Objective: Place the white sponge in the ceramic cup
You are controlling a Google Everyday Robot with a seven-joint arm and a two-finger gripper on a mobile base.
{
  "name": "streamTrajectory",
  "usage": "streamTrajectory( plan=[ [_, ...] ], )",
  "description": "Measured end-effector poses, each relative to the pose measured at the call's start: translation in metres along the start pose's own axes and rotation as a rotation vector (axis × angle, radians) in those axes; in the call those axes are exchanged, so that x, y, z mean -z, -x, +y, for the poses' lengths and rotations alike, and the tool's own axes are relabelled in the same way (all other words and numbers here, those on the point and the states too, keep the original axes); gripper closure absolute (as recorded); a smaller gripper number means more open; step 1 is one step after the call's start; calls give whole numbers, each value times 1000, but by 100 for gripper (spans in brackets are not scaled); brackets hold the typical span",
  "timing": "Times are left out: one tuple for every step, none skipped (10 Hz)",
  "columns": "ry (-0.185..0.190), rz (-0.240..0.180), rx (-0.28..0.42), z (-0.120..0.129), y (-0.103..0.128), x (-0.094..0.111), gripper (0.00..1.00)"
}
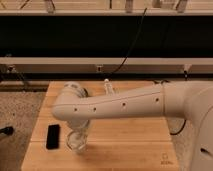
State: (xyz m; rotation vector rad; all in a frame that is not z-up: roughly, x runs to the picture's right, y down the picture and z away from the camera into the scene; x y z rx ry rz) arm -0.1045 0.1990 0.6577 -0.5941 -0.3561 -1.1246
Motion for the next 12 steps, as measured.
streamTrajectory(
  plan=[
    [-2, -3, 5, -2, 1, 0, 30],
    [-6, -7, 11, -3, 2, 0, 23],
    [-14, -10, 16, -6, 3, 1, 20],
    [-19, -11, 20, -8, 3, 1, 20],
    [-23, -13, 21, -9, 3, 2, 22],
    [-22, -12, 23, -14, -2, 0, 34],
    [-22, -8, 28, -18, -7, -2, 43],
    [-20, -8, 27, -17, -10, -3, 50],
    [-19, -8, 28, -15, -10, -4, 62],
    [-22, -10, 32, -13, -10, -4, 74],
    [-27, -12, 42, -14, -9, -6, 81],
    [-31, -11, 50, -14, -10, -7, 90]
  ],
)
